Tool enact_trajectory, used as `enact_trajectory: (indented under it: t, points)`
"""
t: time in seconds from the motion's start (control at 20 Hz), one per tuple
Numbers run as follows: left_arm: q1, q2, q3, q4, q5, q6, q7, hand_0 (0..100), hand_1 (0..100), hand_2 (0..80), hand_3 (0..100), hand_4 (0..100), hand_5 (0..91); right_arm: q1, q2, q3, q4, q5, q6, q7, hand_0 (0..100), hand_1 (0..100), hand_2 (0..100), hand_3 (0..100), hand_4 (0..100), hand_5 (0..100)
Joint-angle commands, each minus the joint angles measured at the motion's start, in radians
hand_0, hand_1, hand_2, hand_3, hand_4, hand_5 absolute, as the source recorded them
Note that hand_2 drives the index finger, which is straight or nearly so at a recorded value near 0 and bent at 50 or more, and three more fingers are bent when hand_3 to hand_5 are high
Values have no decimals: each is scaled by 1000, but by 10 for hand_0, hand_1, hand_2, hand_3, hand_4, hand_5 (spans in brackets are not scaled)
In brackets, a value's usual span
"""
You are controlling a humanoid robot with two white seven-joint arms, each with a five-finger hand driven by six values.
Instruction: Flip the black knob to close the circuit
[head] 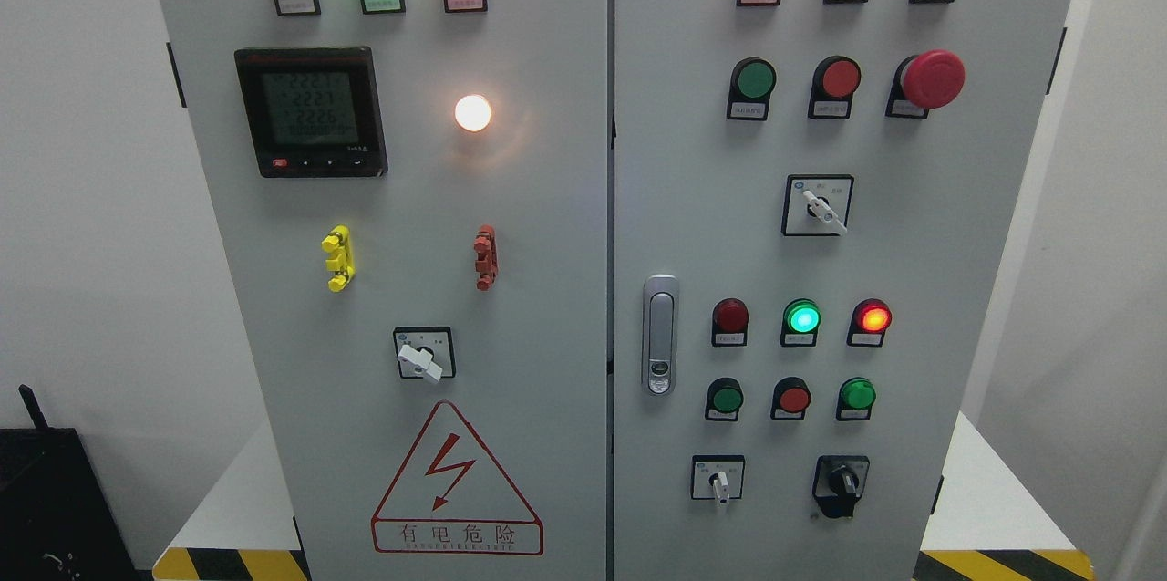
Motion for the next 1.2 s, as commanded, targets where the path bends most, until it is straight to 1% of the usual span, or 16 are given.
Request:
enact_trajectory:
  t: [0.0, 0.1, 0.15, 0.3, 0.35, 0.45, 0.85, 1.15]
  points:
    - [1, 0, 0, 1, 0, 1, 0, 120, 556, 0, 0, 0, 0, 139, 29, -176, -144, -337, -13, 85, 0, 0, 0, 0, 0, 0]
    - [-1, 0, 0, -1, 0, 1, 0, 120, 556, 0, 0, 0, 0, 164, 29, -166, -144, -342, -36, 108, 0, 0, 0, 0, 0, 0]
    - [1, 0, 0, -1, 0, 1, 0, 120, 556, 0, 0, 0, 0, 176, 27, -163, -144, -342, -37, 113, 0, 0, 0, 0, 0, 0]
    - [1, 0, 0, 1, 0, 1, 0, 120, 556, 0, 0, 0, 0, 210, 27, -150, -144, -342, -37, 164, 0, 0, 0, 0, 0, 0]
    - [-1, 0, 0, -1, 0, 1, 0, 120, 556, 0, 0, 0, 0, 221, 27, -140, -144, -342, -37, 173, 0, 0, 0, 0, 0, 0]
    - [1, 0, 0, -1, 0, 1, 0, 120, 556, 0, 0, 0, 0, 235, 26, -126, -143, -340, -37, 173, 0, 0, 0, 0, 0, 0]
    - [1, 0, 0, 1, 0, 1, 0, 120, 556, 0, 0, 0, 0, 235, 23, -109, -132, -333, -37, 170, 0, 0, 0, 0, 0, 0]
    - [1, 0, 0, 1, 0, 1, 0, 120, 556, 0, 0, 0, 0, 235, 23, -84, -127, -327, -34, 167, 0, 0, 0, 0, 0, 0]
